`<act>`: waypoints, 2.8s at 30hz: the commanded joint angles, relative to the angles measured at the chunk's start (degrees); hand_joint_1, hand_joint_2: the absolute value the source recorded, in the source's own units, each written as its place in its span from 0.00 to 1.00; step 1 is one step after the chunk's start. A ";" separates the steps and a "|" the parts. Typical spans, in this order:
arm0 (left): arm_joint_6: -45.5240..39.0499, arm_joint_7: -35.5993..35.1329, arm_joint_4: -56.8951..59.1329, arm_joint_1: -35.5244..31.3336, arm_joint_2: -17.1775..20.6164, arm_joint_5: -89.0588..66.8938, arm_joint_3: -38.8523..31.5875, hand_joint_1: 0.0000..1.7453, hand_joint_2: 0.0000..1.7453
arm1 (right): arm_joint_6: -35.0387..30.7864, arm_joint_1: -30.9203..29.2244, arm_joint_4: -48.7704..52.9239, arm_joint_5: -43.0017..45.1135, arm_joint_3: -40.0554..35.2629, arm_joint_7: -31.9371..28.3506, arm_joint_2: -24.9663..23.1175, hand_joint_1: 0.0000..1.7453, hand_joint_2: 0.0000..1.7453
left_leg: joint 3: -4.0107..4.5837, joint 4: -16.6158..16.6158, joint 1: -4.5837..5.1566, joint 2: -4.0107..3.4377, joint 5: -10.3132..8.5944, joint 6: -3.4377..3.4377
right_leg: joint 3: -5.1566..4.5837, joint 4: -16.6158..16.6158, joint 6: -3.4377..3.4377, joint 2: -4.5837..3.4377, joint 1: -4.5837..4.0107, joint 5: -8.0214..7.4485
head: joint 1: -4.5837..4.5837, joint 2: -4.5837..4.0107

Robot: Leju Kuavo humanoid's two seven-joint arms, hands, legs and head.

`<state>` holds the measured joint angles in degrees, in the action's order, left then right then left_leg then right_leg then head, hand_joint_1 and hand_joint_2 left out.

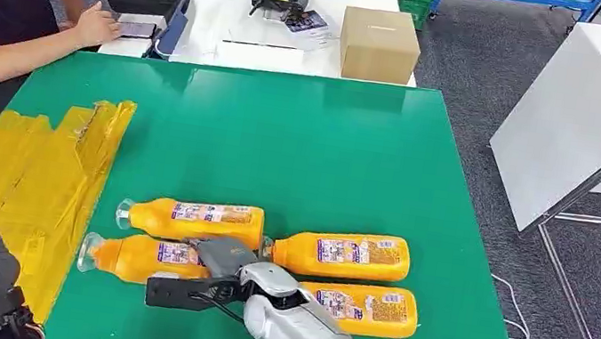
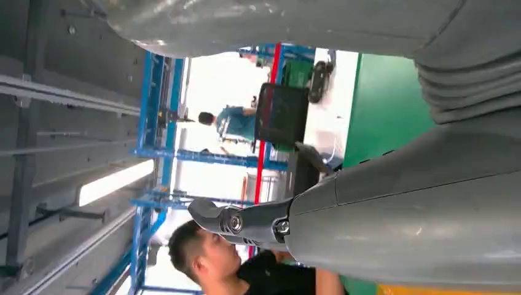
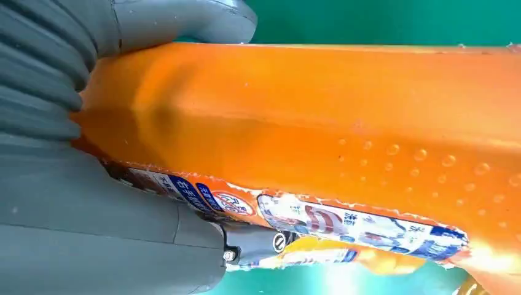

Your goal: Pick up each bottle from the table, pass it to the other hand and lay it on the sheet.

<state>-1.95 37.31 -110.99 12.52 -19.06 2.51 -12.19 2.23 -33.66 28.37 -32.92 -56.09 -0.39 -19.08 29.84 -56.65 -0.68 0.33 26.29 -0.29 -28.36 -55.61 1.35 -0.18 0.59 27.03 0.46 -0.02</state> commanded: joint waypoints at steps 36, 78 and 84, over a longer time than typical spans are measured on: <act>24.62 -21.80 2.43 8.11 2.60 18.97 5.95 0.00 1.00 | -5.21 14.75 41.93 13.19 10.36 -9.39 7.74 1.00 1.00 | 1.55 -0.04 0.00 0.09 -0.15 0.11 | -0.84 -0.01 0.07 0.03 0.00 -0.13 | 0.00 0.00; 25.69 -19.55 5.16 7.01 4.46 12.56 8.47 0.00 1.00 | 9.16 2.76 18.77 12.87 -15.68 -6.24 0.48 1.00 1.00 | 1.62 -0.01 0.00 0.18 -0.17 0.10 | -0.92 -0.03 0.07 0.12 0.00 -0.10 | 0.00 0.00; 26.03 -19.27 5.40 6.60 4.36 12.26 8.30 0.92 1.00 | 9.09 2.50 17.68 12.90 -16.22 -5.85 -0.62 1.00 1.00 | 1.64 -0.01 -0.01 0.18 -0.18 0.10 | -0.93 -0.02 0.06 0.14 -0.01 -0.11 | 0.00 0.00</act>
<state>22.84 18.58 -109.26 22.71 -16.04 16.09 -6.49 9.44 -30.25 48.17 -19.30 -64.65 -6.78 -19.28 31.54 -56.73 -0.72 0.44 26.15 -0.22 -29.38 -55.70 1.43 -0.15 0.57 26.93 0.46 -0.02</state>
